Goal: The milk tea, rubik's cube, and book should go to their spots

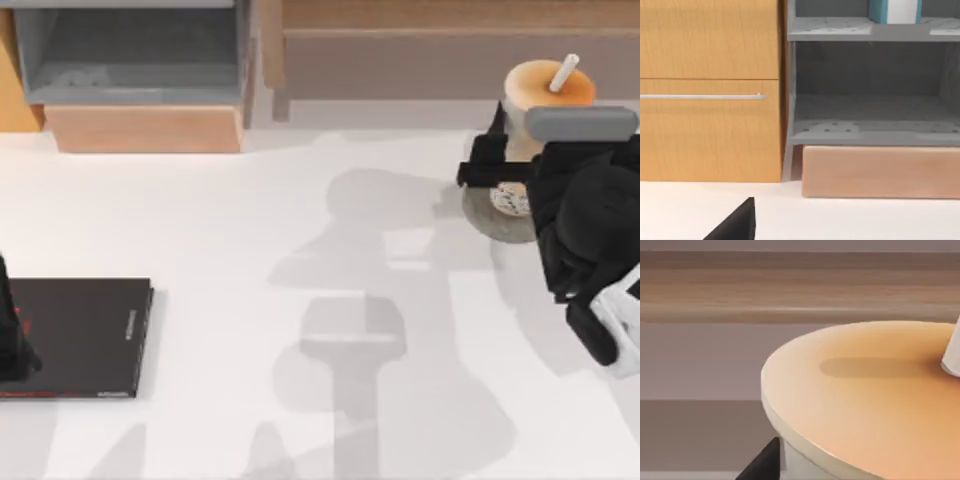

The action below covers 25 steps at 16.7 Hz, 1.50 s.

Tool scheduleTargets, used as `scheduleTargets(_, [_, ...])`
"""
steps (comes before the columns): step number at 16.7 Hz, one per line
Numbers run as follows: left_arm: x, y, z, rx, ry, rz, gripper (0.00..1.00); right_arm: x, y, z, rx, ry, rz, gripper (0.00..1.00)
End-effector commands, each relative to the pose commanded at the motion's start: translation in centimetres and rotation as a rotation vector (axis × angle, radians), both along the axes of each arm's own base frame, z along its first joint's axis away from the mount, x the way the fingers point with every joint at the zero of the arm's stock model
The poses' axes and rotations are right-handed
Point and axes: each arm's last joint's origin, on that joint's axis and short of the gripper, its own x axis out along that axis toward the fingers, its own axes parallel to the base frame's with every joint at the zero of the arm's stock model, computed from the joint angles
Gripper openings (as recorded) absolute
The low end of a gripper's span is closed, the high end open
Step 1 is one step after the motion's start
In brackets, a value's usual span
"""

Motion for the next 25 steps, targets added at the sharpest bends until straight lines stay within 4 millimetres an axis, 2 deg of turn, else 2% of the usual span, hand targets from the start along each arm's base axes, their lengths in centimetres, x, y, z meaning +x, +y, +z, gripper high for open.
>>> scheduleTargets(10, [0.0, 0.0, 0.0, 0.000, 0.000, 0.000, 1.00, 0.0, 0.0, 0.0, 0.001, -0.001, -0.002, 1.00])
scheduleTargets(17, [0.0, 0.0, 0.0, 0.000, 0.000, 0.000, 1.00, -2.9, 0.0, 0.0, 0.001, -0.002, 0.000, 1.00])
scheduleTargets(22, [0.0, 0.0, 0.0, 0.000, 0.000, 0.000, 1.00, -2.8, -0.1, 0.0, -0.001, 0.002, -0.004, 1.00])
scheduleTargets(25, [0.0, 0.0, 0.0, 0.000, 0.000, 0.000, 1.00, -3.1, -0.1, 1.3, 0.004, -0.009, -0.008, 1.00])
